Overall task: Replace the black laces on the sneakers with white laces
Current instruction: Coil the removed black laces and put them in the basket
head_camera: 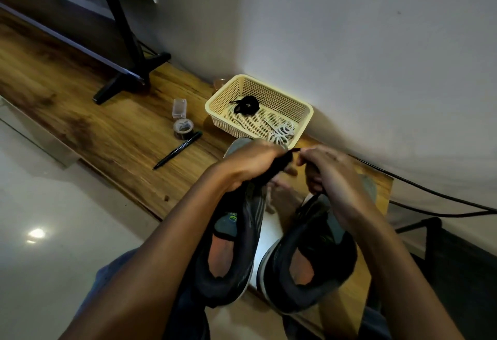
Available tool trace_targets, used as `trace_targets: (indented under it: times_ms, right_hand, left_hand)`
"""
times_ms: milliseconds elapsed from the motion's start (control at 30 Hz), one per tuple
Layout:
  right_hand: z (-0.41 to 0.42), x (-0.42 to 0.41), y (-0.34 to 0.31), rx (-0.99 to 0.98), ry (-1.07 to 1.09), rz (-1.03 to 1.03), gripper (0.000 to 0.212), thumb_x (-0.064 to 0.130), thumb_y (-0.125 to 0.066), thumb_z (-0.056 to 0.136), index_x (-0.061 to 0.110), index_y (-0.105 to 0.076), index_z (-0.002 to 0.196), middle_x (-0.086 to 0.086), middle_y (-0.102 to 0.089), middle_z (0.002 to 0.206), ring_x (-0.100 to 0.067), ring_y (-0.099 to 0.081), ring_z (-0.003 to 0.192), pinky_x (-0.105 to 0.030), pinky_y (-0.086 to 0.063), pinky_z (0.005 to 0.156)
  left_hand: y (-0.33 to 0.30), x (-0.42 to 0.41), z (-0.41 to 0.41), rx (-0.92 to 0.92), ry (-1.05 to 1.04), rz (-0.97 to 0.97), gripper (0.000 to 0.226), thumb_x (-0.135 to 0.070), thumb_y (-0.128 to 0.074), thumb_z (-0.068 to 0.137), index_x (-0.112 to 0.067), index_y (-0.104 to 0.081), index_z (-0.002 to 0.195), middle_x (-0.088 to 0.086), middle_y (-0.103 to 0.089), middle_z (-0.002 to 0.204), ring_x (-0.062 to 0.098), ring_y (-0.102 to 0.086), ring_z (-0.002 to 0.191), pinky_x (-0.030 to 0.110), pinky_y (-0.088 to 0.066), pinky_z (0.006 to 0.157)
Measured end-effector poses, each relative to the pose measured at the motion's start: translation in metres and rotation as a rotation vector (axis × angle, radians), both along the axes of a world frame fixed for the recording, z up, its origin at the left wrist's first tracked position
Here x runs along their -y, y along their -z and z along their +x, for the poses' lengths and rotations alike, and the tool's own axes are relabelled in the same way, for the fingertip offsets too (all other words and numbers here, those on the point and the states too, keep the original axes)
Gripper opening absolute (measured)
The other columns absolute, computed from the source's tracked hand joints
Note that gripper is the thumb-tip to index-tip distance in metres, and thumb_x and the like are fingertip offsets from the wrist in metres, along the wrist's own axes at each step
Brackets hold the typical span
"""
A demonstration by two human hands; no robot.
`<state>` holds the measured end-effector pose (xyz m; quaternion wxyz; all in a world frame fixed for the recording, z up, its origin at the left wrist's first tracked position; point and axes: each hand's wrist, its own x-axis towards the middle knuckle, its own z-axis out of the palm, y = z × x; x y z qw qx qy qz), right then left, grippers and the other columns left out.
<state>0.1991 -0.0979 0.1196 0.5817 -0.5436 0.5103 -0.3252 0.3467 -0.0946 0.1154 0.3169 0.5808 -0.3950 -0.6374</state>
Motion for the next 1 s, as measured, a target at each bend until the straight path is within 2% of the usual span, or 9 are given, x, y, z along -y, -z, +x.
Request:
trace_targets:
  times_ms: [100, 200, 300, 467, 700, 800, 900, 967, 1000]
  right_hand:
    - [0.007, -0.008, 0.003, -0.018, -0.231, 0.012, 0.033, 0.023, -0.040, 0.103, 0.010, -0.057, 0.078, 0.011, -0.032, 0.047, -0.007, -0.026, 0.044, -0.021, -0.021, 0.044]
    - [0.012, -0.013, 0.006, -0.090, -0.382, 0.092, 0.034, 0.025, -0.038, 0.103, 0.008, -0.057, 0.081, 0.005, -0.031, 0.053, -0.009, -0.029, 0.046, -0.021, -0.025, 0.045]
    - [0.008, -0.010, 0.008, -0.204, -0.328, 0.153, 0.037, 0.028, -0.040, 0.103, 0.010, -0.059, 0.076, 0.006, -0.035, 0.048, -0.009, -0.032, 0.043, -0.022, -0.027, 0.047]
    - [-0.005, 0.003, 0.009, -0.253, -0.039, 0.053, 0.035, 0.030, -0.051, 0.099, 0.011, -0.060, 0.070, 0.008, -0.040, 0.046, -0.010, -0.036, 0.046, -0.027, -0.029, 0.051]
    - [-0.009, 0.007, 0.008, -0.379, 0.134, -0.220, 0.033, 0.034, -0.053, 0.097, 0.009, -0.064, 0.079, 0.003, -0.058, 0.067, 0.000, -0.047, 0.055, -0.023, -0.034, 0.053]
    - [-0.004, 0.004, 0.013, -0.378, 0.092, -0.365, 0.027, 0.027, -0.052, 0.098, 0.010, -0.066, 0.082, 0.010, -0.057, 0.066, 0.004, -0.049, 0.056, -0.023, -0.034, 0.056]
    - [0.006, -0.002, 0.013, -0.375, 0.012, -0.447, 0.014, 0.015, -0.053, 0.097, 0.014, -0.066, 0.093, 0.014, -0.060, 0.070, 0.003, -0.053, 0.059, -0.019, -0.040, 0.058]
    - [0.012, -0.008, 0.013, -0.369, -0.020, -0.455, 0.013, 0.012, -0.055, 0.096, 0.018, -0.066, 0.099, 0.011, -0.063, 0.074, 0.003, -0.058, 0.062, -0.018, -0.047, 0.059]
    - [0.015, -0.010, 0.015, -0.374, -0.025, -0.466, 0.012, 0.013, -0.056, 0.095, 0.018, -0.066, 0.100, 0.008, -0.065, 0.076, -0.001, -0.060, 0.065, -0.026, -0.052, 0.063]
  left_hand:
    - [-0.002, 0.007, 0.001, -0.163, -0.278, -0.089, 0.039, -0.026, -0.033, 0.105, -0.002, -0.063, 0.109, 0.008, -0.072, 0.086, 0.019, -0.063, 0.062, 0.026, -0.049, 0.055]
    - [-0.010, 0.010, 0.003, -0.538, -0.355, -0.068, 0.043, -0.029, -0.023, 0.106, -0.006, -0.056, 0.122, 0.004, -0.071, 0.107, 0.011, -0.068, 0.073, 0.023, -0.055, 0.068]
    - [-0.015, 0.008, 0.008, -0.705, -0.344, -0.042, 0.044, -0.027, -0.025, 0.105, -0.005, -0.063, 0.111, 0.000, -0.072, 0.090, 0.001, -0.058, 0.051, 0.015, -0.049, 0.054]
    - [-0.016, 0.004, 0.010, -0.401, -0.168, -0.071, 0.046, -0.028, -0.027, 0.104, -0.010, -0.068, 0.097, -0.009, -0.063, 0.063, 0.002, -0.029, 0.039, 0.014, -0.029, 0.045]
    - [-0.007, -0.001, 0.001, -0.001, 0.219, 0.021, 0.045, -0.029, -0.032, 0.105, -0.007, -0.071, 0.096, -0.001, -0.062, 0.066, 0.004, -0.041, 0.043, 0.018, -0.036, 0.051]
    - [-0.003, 0.000, -0.003, -0.008, 0.085, 0.018, 0.038, -0.025, -0.034, 0.104, -0.010, -0.067, 0.093, 0.004, -0.070, 0.070, 0.014, -0.062, 0.056, 0.024, -0.049, 0.066]
    - [0.001, 0.005, -0.005, -0.068, -0.178, -0.012, 0.031, -0.024, -0.040, 0.103, -0.008, -0.066, 0.098, 0.007, -0.071, 0.075, 0.018, -0.067, 0.062, 0.036, -0.053, 0.079]
    - [0.001, 0.007, -0.005, -0.121, -0.295, -0.015, 0.035, -0.027, -0.037, 0.103, -0.011, -0.069, 0.101, 0.006, -0.072, 0.084, 0.015, -0.067, 0.068, 0.032, -0.054, 0.076]
    - [-0.001, 0.008, -0.006, -0.191, -0.327, -0.008, 0.040, -0.027, -0.033, 0.104, -0.011, -0.069, 0.100, 0.004, -0.072, 0.088, 0.013, -0.066, 0.071, 0.027, -0.054, 0.070]
